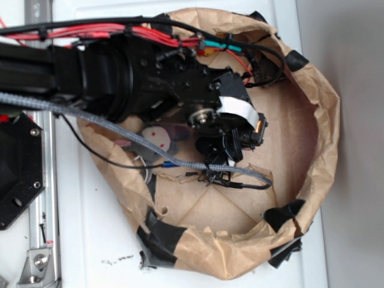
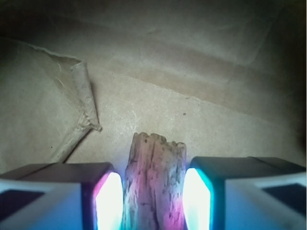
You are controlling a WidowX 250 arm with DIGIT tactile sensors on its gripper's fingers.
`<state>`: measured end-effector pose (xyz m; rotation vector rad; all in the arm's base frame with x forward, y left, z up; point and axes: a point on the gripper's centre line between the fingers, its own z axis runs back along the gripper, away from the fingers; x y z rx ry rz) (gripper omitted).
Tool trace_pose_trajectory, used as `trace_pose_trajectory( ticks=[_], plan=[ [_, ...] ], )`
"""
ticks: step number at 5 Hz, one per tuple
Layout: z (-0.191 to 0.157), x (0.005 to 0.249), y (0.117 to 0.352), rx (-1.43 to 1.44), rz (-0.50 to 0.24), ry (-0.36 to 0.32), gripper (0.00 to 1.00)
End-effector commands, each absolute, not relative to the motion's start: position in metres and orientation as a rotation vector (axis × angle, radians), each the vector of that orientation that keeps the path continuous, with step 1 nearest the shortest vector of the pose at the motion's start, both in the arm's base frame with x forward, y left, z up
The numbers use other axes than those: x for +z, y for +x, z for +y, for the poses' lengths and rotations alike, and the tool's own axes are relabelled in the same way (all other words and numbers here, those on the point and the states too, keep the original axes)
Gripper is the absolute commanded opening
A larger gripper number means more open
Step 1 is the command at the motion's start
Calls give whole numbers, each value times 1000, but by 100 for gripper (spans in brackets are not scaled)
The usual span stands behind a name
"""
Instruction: Grab the wood chip.
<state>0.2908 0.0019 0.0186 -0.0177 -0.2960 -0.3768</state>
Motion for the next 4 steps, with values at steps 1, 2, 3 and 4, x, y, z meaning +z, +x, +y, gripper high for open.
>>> trace_pose_trajectory(
  ticks=[1,2,3,4],
  plan=[
    [6,104,281,-298,-299,80,0],
    [7,139,269,-164,-145,107,0],
    [9,155,265,-12,-101,73,0],
    [4,158,266,11,-110,54,0]
  ],
)
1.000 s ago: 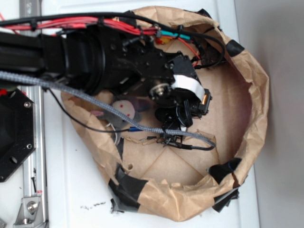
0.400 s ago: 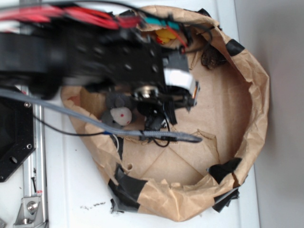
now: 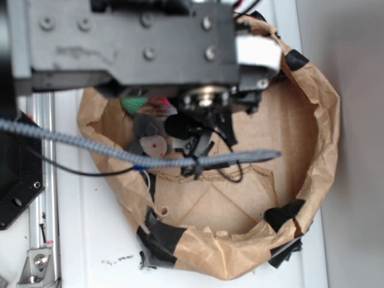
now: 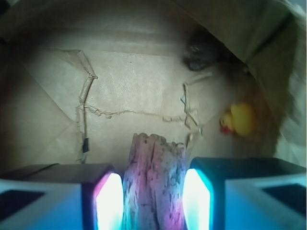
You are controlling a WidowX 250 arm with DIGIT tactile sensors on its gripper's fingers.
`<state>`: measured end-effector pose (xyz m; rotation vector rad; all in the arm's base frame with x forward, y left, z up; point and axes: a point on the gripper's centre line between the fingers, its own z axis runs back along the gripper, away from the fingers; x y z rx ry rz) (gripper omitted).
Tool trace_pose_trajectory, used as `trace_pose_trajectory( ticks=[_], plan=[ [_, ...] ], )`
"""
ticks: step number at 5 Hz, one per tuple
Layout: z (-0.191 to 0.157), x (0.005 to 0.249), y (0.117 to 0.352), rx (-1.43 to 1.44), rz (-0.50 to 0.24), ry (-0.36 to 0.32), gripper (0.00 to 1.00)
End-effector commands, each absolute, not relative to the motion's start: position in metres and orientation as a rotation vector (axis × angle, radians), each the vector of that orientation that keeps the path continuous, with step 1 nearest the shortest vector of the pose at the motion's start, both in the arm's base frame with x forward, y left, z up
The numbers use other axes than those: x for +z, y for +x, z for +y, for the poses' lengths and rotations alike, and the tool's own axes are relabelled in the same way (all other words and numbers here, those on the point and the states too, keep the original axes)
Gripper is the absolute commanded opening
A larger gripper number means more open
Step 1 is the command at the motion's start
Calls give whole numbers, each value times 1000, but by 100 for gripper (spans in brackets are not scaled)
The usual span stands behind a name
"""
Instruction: Grab the wood chip.
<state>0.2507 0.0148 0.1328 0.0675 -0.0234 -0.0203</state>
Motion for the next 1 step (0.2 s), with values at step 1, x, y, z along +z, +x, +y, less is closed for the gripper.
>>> trace_pose_trajectory(
  ticks=[1],
  plan=[
    [2,156,266,-10,-110,69,0]
  ],
)
